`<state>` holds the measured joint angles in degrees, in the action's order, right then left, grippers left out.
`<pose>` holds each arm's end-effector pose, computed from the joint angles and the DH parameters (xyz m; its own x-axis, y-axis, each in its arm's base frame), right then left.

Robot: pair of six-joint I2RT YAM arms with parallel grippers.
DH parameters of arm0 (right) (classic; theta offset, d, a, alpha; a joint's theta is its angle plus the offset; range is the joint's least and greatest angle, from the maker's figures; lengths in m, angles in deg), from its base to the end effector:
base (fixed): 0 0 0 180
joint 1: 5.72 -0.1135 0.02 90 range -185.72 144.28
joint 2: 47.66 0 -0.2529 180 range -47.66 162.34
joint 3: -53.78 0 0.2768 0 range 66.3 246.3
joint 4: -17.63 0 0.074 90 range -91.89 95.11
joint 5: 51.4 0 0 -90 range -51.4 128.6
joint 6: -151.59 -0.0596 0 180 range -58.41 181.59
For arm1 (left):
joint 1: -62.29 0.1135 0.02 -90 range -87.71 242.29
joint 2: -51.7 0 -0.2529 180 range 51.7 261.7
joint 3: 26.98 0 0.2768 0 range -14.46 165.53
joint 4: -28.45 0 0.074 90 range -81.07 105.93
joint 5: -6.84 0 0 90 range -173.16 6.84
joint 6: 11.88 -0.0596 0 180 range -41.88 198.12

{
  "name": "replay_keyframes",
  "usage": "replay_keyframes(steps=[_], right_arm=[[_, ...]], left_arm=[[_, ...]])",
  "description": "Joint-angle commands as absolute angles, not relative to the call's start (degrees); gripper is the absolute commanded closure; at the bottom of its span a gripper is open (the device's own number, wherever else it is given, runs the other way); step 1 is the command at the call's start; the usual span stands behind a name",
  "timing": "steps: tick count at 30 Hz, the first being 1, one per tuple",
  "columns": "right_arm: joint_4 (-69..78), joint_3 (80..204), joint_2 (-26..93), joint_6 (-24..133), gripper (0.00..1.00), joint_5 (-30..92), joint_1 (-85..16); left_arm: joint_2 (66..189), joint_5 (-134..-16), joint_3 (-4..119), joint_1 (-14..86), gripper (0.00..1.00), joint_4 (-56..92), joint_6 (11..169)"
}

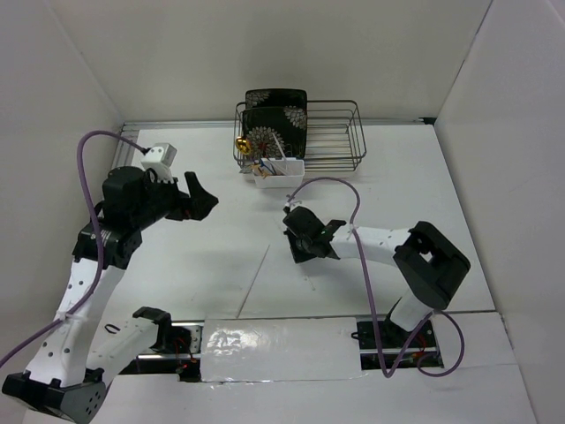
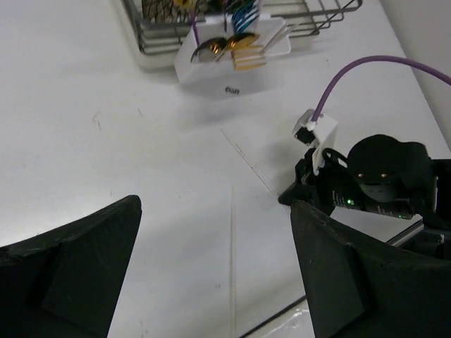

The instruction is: Sort the eating utensils into containers

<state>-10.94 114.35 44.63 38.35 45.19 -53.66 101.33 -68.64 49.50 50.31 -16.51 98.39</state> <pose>0.2272 0.2416 0.1050 -0.8106 -0.3133 -0.4947 -0.4131 0.9047 0.1040 0.2202 -0.0620 0.3903 -0.4356 -0.2504 -0.8646 0.3018 0.8643 -0.4024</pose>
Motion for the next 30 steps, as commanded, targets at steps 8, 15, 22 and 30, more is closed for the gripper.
replay_keyframes(steps=[8,15,22,30], right_arm=[[-12.7,111.9,41.9,36.4,1.0,44.2,-56.4],[-16.3,117.4,39.2,36.0,1.0,43.7,-56.4],[-17.5,118.9,35.6,36.9,0.87,42.5,-56.0],[-19.5,118.3,39.5,36.5,0.67,46.5,-58.3]], left_arm=[[101.7,-67.3,40.3,50.0,0.0,-20.1,110.4],[103.6,-66.5,34.5,45.9,0.0,-14.5,113.9],[107.7,-66.2,32.1,43.0,0.01,-10.8,114.0],[106.2,-67.9,31.4,42.8,0.0,-10.8,112.4]])
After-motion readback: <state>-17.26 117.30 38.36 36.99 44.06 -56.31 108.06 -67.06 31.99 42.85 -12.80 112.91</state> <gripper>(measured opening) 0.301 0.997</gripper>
